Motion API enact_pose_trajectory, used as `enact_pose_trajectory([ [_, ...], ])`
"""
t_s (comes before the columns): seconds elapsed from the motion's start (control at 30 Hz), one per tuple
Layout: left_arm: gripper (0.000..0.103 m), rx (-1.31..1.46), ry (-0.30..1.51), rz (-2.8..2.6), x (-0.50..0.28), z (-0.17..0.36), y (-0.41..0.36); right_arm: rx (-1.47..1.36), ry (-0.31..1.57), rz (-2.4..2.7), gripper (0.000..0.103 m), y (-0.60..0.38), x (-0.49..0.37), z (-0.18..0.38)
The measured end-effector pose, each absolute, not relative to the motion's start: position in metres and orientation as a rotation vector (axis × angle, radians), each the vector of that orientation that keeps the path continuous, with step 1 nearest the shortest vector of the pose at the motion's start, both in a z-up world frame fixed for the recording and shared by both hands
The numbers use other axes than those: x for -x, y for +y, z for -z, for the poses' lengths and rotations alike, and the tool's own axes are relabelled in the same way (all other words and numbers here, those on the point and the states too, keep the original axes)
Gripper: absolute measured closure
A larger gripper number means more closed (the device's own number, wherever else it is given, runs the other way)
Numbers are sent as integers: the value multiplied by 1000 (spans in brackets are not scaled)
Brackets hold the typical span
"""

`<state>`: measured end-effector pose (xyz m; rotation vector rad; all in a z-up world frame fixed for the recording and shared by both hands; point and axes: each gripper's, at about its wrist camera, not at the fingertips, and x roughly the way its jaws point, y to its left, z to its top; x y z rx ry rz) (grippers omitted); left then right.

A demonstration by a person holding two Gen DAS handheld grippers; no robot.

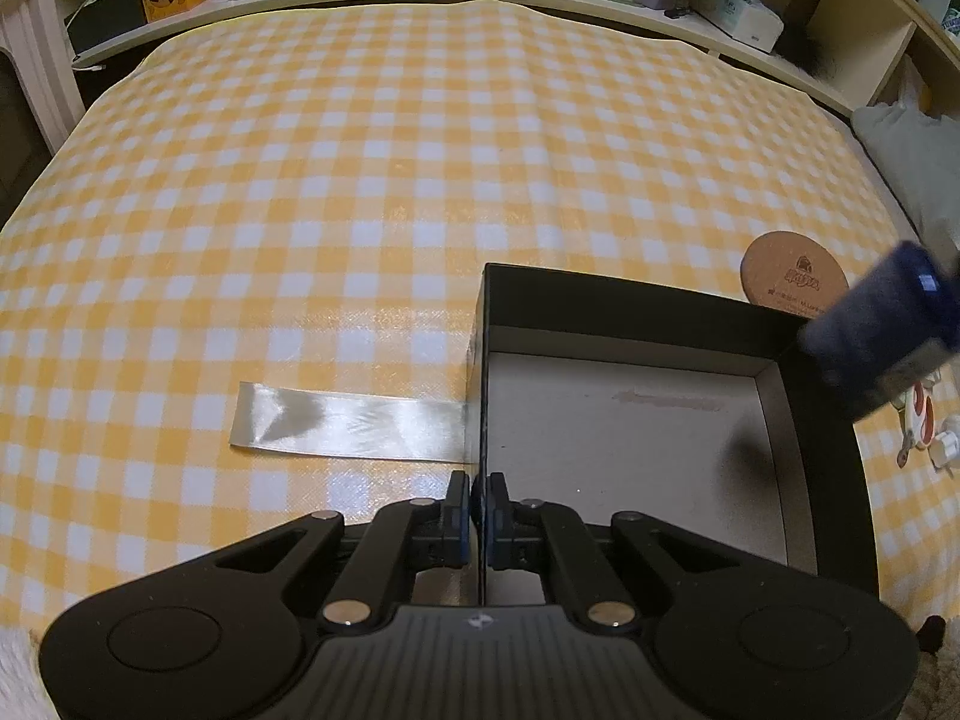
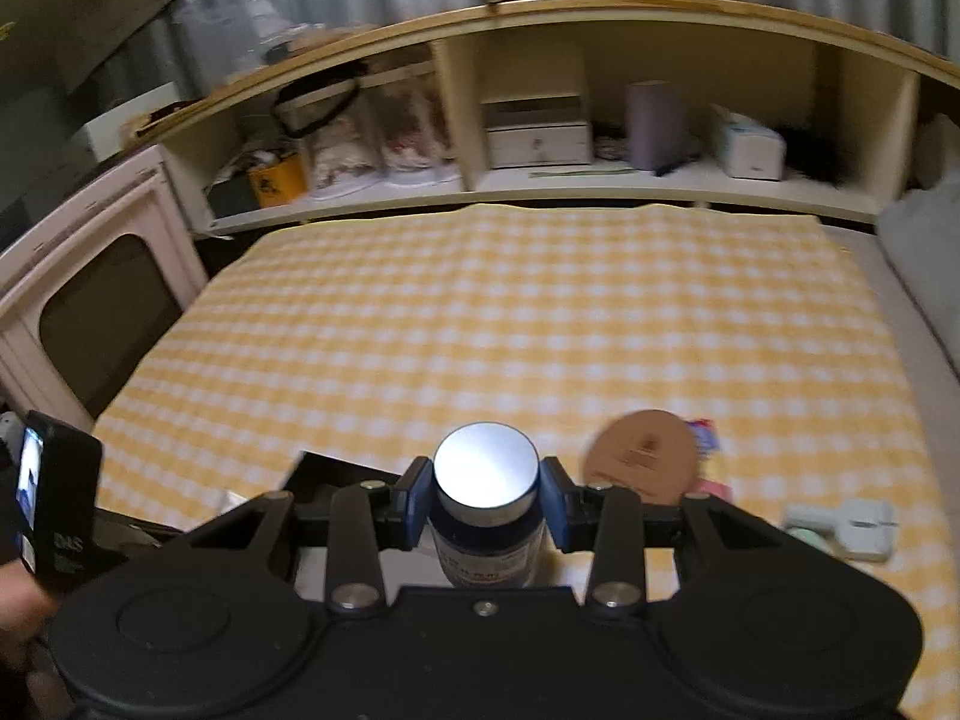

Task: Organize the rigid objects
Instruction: 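Carry the bottle into the black box, lower it and open the right tool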

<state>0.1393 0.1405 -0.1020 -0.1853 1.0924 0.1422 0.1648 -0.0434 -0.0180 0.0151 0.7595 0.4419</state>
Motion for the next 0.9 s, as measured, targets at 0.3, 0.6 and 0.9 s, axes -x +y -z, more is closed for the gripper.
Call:
enact_pose_trajectory([
  [0.3,98,193,1096,-142,-137,100,142,105,778,-376,64,-6,-170,69],
  [0.6,97,201,1097,-143,-134,98,141,200,747,-373,64,-2,-163,98],
  [0.9,98,200,1095,-143,-134,98,142,143,776,-357,62,-9,-169,100],
])
